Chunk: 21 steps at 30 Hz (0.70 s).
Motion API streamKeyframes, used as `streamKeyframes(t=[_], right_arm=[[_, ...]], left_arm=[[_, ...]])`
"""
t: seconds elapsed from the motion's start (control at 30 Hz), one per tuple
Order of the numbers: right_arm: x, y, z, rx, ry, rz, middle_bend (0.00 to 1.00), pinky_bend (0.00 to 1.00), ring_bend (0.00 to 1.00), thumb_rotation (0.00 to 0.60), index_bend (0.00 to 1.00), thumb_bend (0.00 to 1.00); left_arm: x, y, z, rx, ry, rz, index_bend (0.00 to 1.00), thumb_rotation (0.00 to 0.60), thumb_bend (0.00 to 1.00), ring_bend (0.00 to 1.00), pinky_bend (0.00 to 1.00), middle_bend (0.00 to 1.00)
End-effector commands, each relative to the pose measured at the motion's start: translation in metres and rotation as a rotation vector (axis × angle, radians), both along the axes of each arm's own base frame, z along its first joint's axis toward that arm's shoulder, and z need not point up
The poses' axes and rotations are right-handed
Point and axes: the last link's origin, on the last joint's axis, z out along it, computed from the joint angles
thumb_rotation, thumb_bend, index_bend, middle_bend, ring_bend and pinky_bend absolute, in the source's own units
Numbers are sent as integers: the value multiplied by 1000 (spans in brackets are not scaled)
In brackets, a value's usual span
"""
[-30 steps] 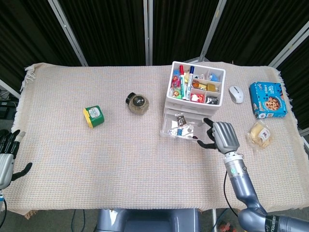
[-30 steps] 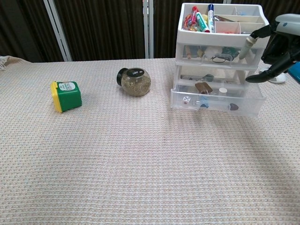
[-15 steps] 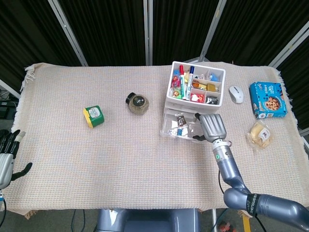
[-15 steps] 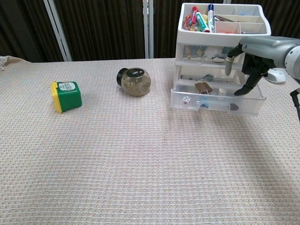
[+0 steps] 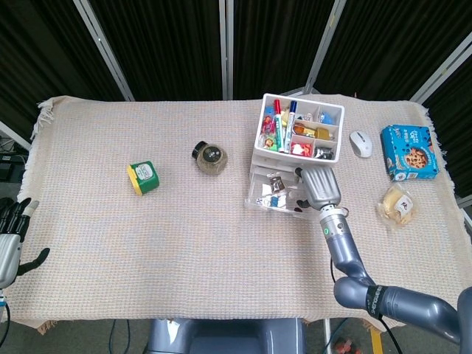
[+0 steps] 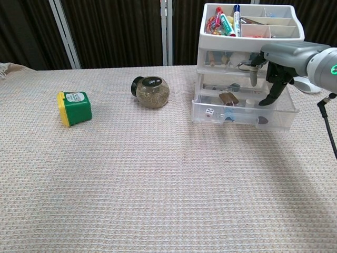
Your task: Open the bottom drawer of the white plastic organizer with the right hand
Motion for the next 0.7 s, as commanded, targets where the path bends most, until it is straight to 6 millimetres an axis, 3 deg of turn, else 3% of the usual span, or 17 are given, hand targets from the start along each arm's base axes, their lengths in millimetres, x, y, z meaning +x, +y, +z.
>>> streamKeyframes(t=[0.03, 0.3, 0.7], right_arm=[[-1, -1, -4, 13, 11, 0, 1000, 687, 1000, 600, 517, 0], [1, 1, -14, 40, 0, -1, 1000, 686, 1000, 600, 515, 3], [-2, -2, -19, 37, -21, -4, 1000, 686, 1000, 600, 490, 83]], left_arm=[[0, 0, 0, 0, -1, 1, 0, 600, 288, 0, 0, 0], [0, 0, 0, -2, -3, 0, 0, 600, 288, 0, 0, 0], [0, 0, 0, -2, -4, 1, 0, 600, 288, 0, 0, 0]])
